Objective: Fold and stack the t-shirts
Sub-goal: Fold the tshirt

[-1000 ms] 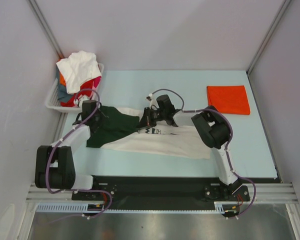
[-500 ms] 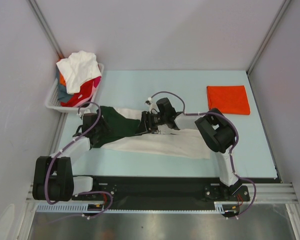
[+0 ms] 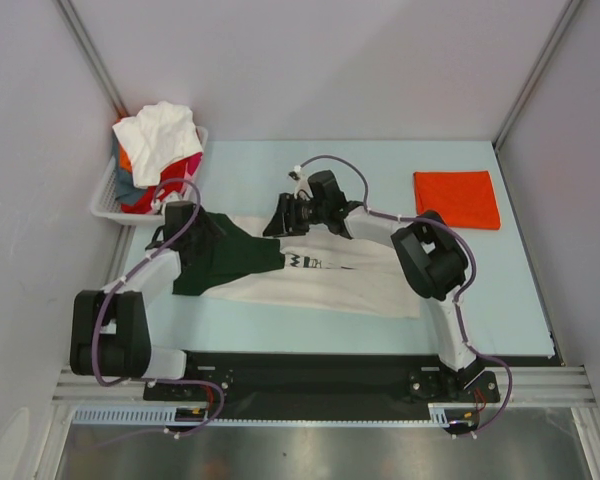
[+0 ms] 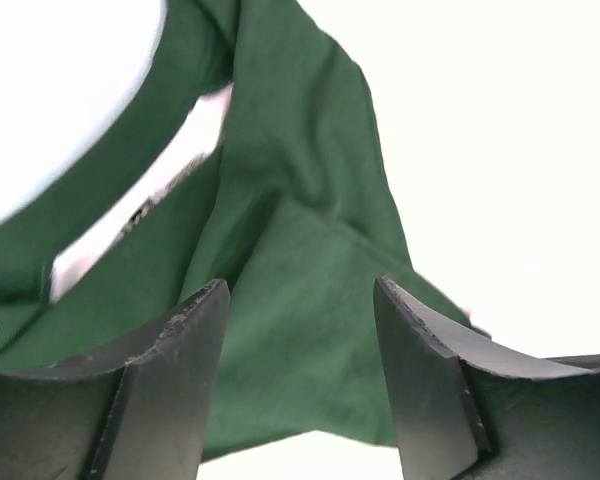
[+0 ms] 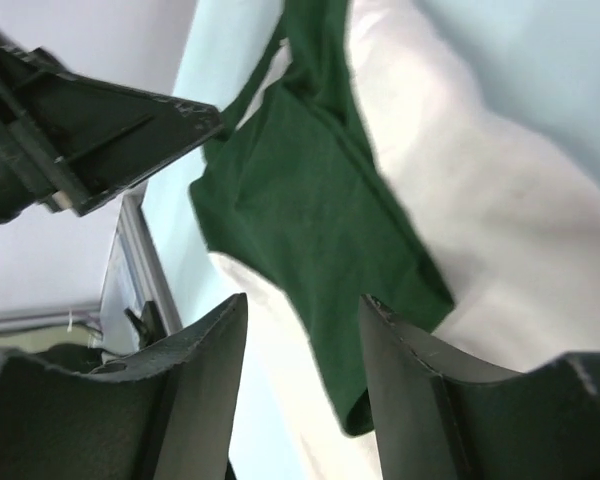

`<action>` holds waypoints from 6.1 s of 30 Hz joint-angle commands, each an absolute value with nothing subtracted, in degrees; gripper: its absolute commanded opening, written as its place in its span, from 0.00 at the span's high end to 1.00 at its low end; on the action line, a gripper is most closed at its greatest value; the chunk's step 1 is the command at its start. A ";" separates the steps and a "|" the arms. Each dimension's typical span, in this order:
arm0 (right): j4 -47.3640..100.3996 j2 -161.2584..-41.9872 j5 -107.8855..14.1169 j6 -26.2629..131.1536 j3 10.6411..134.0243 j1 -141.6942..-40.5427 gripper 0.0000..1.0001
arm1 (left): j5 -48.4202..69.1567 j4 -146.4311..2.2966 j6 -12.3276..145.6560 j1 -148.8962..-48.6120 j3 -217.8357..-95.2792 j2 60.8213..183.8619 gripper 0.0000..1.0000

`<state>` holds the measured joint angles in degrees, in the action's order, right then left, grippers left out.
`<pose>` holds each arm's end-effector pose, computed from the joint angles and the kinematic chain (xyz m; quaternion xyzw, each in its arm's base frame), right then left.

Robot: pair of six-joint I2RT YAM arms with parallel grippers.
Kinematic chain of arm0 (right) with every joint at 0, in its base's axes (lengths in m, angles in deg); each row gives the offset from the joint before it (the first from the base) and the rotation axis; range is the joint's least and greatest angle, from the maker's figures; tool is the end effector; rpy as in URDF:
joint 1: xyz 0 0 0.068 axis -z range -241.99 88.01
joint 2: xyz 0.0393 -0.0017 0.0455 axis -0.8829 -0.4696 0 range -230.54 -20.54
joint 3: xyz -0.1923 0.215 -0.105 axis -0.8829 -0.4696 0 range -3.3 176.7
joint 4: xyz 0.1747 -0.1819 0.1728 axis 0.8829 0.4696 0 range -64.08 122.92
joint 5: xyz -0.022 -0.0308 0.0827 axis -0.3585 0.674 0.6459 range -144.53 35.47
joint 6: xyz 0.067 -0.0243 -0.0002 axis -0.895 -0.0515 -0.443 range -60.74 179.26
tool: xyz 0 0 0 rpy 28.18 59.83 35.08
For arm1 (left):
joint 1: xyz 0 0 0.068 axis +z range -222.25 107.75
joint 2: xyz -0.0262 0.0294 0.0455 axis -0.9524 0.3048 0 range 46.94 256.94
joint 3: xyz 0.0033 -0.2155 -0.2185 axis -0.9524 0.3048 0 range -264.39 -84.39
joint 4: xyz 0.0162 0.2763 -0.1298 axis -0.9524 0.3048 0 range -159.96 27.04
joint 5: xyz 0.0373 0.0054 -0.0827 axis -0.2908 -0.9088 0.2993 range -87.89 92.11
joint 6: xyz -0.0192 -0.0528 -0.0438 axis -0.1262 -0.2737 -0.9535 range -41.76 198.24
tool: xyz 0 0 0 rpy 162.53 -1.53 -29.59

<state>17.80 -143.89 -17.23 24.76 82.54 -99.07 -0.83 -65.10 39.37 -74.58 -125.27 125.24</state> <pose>0.4234 0.3645 0.1741 -0.1797 0.8142 0.5036 0.2264 0.3255 -0.0102 0.1876 -0.2965 0.8649 -0.1204 0.3867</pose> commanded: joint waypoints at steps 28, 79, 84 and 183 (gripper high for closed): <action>29.80 -145.89 -22.10 28.41 89.35 -100.22 1.00 | -1.85 -67.42 42.74 -74.19 -129.57 132.73 0.92; 31.46 -134.80 -29.12 30.60 68.15 -108.92 1.00 | -0.44 -58.01 45.55 -74.19 -111.10 109.68 0.94; 31.20 -134.36 -32.55 30.70 66.58 -110.86 1.00 | 0.26 -58.53 44.67 -74.19 -112.25 112.50 0.70; 19.13 -157.64 -18.30 8.20 87.57 -114.64 1.00 | 2.28 -57.57 39.04 -72.61 -113.13 102.14 0.80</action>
